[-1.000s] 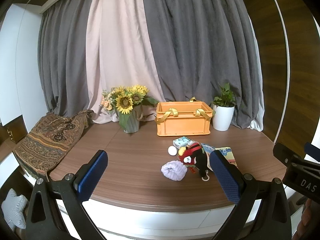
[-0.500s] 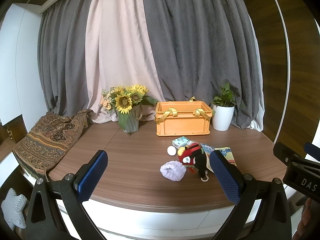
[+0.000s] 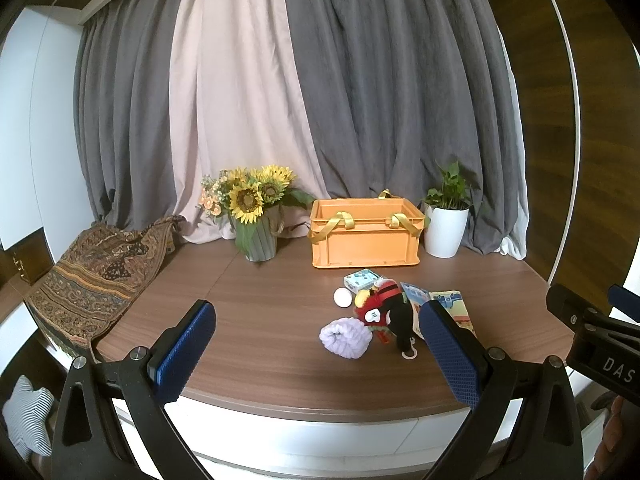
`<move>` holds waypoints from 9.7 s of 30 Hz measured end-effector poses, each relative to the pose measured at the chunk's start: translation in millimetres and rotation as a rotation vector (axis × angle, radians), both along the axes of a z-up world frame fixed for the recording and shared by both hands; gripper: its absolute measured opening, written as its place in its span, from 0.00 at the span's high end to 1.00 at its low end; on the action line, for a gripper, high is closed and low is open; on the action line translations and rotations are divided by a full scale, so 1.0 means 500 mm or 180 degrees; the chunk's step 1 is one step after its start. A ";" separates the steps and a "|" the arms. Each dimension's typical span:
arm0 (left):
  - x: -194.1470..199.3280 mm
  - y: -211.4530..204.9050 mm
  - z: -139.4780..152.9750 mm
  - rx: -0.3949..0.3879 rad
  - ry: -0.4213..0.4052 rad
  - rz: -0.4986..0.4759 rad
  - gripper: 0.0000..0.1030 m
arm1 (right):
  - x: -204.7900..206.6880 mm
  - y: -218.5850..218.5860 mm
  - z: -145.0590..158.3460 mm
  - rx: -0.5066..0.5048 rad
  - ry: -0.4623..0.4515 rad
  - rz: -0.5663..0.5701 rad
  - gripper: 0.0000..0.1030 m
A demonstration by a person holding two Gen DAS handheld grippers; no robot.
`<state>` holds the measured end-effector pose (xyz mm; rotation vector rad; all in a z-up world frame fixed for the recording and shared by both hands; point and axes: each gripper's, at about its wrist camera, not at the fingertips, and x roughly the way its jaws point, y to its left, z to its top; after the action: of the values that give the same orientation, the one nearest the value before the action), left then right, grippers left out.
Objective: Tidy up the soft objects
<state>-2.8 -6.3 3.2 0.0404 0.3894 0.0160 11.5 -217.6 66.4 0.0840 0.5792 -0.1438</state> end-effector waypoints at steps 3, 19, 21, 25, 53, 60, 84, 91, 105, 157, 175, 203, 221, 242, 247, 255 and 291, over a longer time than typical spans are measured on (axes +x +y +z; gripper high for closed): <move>-0.002 0.000 -0.001 0.0002 -0.0002 -0.0003 0.00 | 0.000 0.000 -0.001 0.0004 0.0001 -0.0002 0.00; 0.023 -0.012 -0.072 0.0037 0.0285 -0.0072 0.00 | 0.002 -0.011 -0.055 0.0060 0.0184 -0.0023 0.00; 0.037 -0.013 -0.083 0.0035 0.0336 -0.0096 0.00 | 0.006 -0.014 -0.070 0.0097 0.0237 -0.0032 0.00; 0.071 -0.012 -0.103 0.0028 0.0401 -0.0170 0.00 | 0.033 -0.020 -0.096 0.0152 0.0339 -0.0075 0.00; 0.481 -0.028 -0.312 0.0346 0.1210 -0.1069 0.11 | 0.358 -0.029 -0.341 0.0208 0.1115 -0.0871 0.12; 0.503 -0.049 -0.359 0.0442 0.1346 -0.1184 0.19 | 0.365 -0.038 -0.401 0.0168 0.1334 -0.0964 0.15; 0.520 -0.060 -0.396 0.0494 0.1487 -0.1034 0.53 | 0.384 -0.043 -0.474 0.0087 0.1553 -0.0761 0.47; 0.518 -0.061 -0.390 0.0413 0.1527 -0.1045 0.63 | 0.385 -0.041 -0.460 0.0155 0.1567 -0.0665 0.80; 0.515 -0.059 -0.345 0.0170 0.1480 -0.1052 0.75 | 0.390 -0.026 -0.361 0.0104 0.1204 -0.0468 0.88; 0.800 -0.092 0.004 0.0023 0.0052 -0.0665 0.75 | 0.763 0.017 -0.106 0.0261 0.0024 0.0661 0.88; 1.020 -0.089 -0.017 -0.0036 0.0157 -0.0577 0.75 | 0.988 0.032 -0.148 0.0298 0.0247 0.0848 0.88; 1.167 -0.099 -0.146 0.0052 0.1390 -0.0513 0.40 | 1.166 0.020 -0.310 0.0232 0.1255 0.0839 0.62; 1.027 -0.072 -0.029 0.0047 0.1010 -0.0433 0.23 | 1.066 0.010 -0.197 0.0329 0.0917 0.0779 0.62; 0.844 -0.039 -0.007 -0.0049 0.1120 -0.0357 0.24 | 0.873 0.038 -0.133 0.0268 0.0762 0.0798 0.62; 0.803 -0.026 -0.026 -0.0097 0.1231 -0.0371 0.24 | 0.834 0.050 -0.137 0.0264 0.0794 0.0827 0.62; 0.752 -0.009 -0.044 -0.0121 0.1352 -0.0429 0.24 | 0.767 0.076 -0.153 0.0268 0.0873 0.0849 0.62; 0.664 0.040 -0.142 0.0059 0.1517 -0.1446 0.25 | 0.565 0.137 -0.245 0.0690 0.1112 -0.0033 0.62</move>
<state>329.1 13.5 -67.8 0.1516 0.8490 -0.4457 294.0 -149.1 -56.0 0.2759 0.9423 -0.1059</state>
